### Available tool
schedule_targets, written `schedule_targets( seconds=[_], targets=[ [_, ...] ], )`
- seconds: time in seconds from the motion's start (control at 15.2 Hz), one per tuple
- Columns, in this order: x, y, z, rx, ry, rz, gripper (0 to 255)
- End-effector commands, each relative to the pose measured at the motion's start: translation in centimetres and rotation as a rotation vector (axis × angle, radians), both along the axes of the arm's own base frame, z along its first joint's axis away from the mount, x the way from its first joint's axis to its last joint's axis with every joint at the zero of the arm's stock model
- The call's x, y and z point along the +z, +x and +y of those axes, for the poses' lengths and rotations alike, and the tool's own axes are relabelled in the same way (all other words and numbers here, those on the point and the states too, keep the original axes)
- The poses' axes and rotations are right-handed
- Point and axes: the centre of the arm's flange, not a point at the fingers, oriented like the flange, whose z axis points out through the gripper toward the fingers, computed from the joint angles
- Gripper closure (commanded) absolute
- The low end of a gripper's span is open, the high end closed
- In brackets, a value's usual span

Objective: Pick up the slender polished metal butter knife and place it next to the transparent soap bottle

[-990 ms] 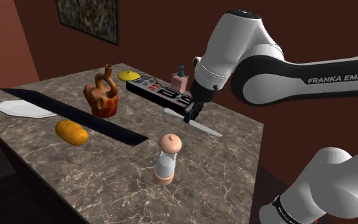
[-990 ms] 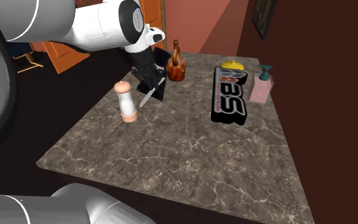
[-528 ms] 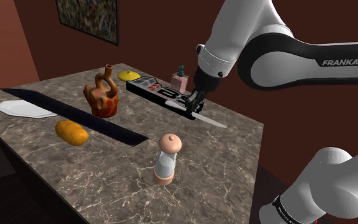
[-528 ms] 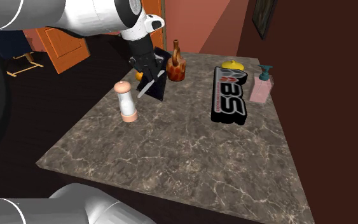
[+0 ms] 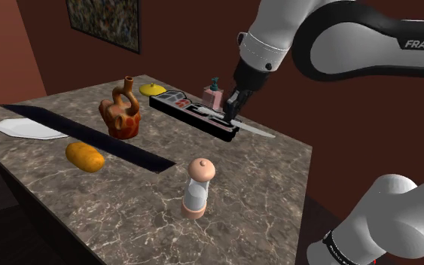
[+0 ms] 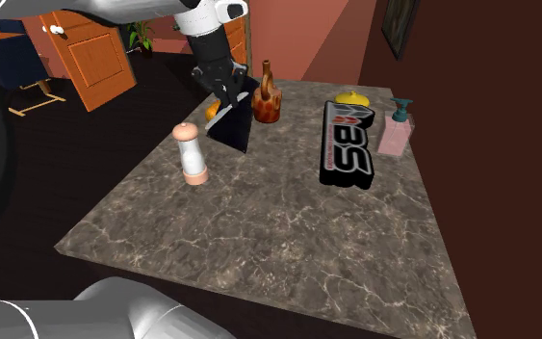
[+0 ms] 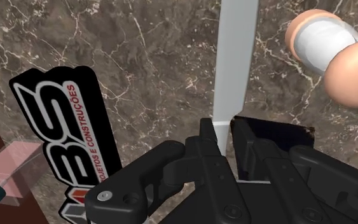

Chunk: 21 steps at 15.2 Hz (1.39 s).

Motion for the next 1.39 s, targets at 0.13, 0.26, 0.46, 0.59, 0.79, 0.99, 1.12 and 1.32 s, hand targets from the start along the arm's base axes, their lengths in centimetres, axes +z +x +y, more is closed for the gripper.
schedule_targets(
  seconds=[0.13, 0.26, 0.46, 0.59, 0.79, 0.99, 1.12, 1.32],
  targets=[
    [0.8, 1.4, -2.2, 0.0, 0.0, 0.001, 255],
    [0.8, 2.7, -4.5, 0.0, 0.0, 0.001, 255],
    [0.8, 4.8, -7.8, 0.0, 0.0, 0.001, 255],
    [0.8, 6.2, -10.1, 0.0, 0.0, 0.001, 255],
    [0.8, 8.2, -13.5, 0.0, 0.0, 0.001, 255],
    [0.8, 10.3, -16.9, 0.0, 0.0, 0.001, 255],
    [0.9, 11.6, -19.1, 0.0, 0.0, 0.001, 255],
    [0.9, 13.7, -22.5, 0.0, 0.0, 0.001, 255]
  ],
)
